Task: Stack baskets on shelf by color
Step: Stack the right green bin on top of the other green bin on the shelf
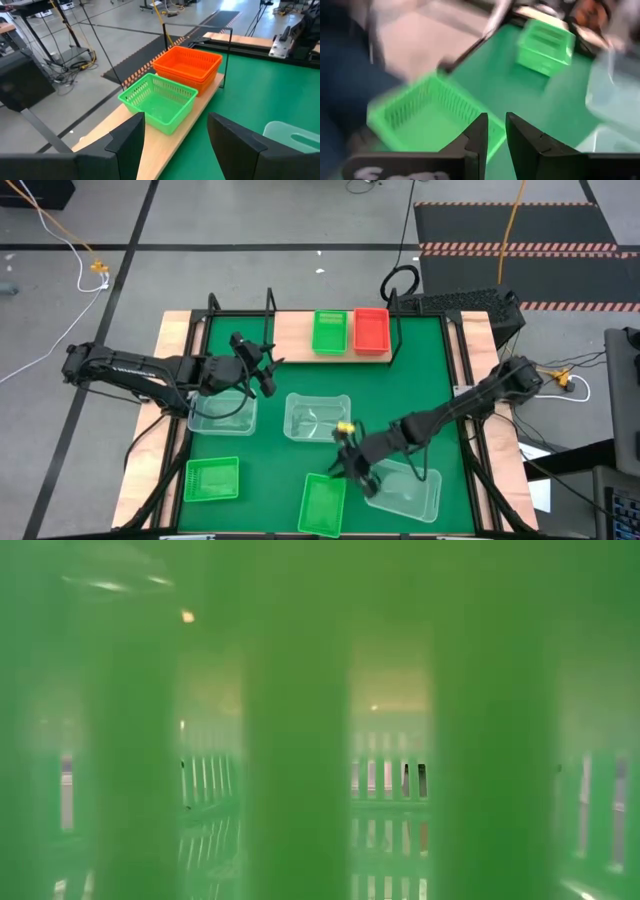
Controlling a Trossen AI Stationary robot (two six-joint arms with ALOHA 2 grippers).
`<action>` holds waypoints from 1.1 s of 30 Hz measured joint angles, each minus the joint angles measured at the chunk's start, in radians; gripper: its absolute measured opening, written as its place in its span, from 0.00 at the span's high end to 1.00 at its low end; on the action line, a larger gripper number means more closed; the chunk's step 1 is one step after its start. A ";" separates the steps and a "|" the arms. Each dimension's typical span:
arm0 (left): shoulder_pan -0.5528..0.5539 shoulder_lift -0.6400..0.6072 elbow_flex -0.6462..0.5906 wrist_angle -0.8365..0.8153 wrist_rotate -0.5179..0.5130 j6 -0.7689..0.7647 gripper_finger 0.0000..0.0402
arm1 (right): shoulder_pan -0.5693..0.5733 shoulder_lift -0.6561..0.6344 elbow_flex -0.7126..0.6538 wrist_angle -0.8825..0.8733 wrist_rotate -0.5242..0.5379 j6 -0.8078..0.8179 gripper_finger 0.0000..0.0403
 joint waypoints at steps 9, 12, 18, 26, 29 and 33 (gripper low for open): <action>0.000 0.000 0.000 0.017 0.000 0.000 0.47 | -0.042 0.107 0.034 -0.125 -0.090 0.287 0.70; 0.006 0.000 0.000 0.029 0.000 0.014 0.47 | -0.039 0.181 0.101 -0.200 -0.112 0.294 0.62; 0.006 0.000 0.000 0.028 -0.001 0.020 0.47 | -0.036 0.265 0.184 -0.325 -0.113 0.256 0.53; 0.006 0.000 0.000 0.022 -0.001 0.021 0.47 | -0.043 0.266 0.187 -0.345 -0.166 0.234 0.80; 0.006 0.000 0.000 0.022 -0.001 0.021 0.47 | -0.044 0.228 0.187 -0.340 -0.172 0.206 0.96; 0.006 0.000 0.000 0.022 -0.001 0.021 0.47 | -0.044 0.171 0.187 -0.342 -0.191 0.207 0.97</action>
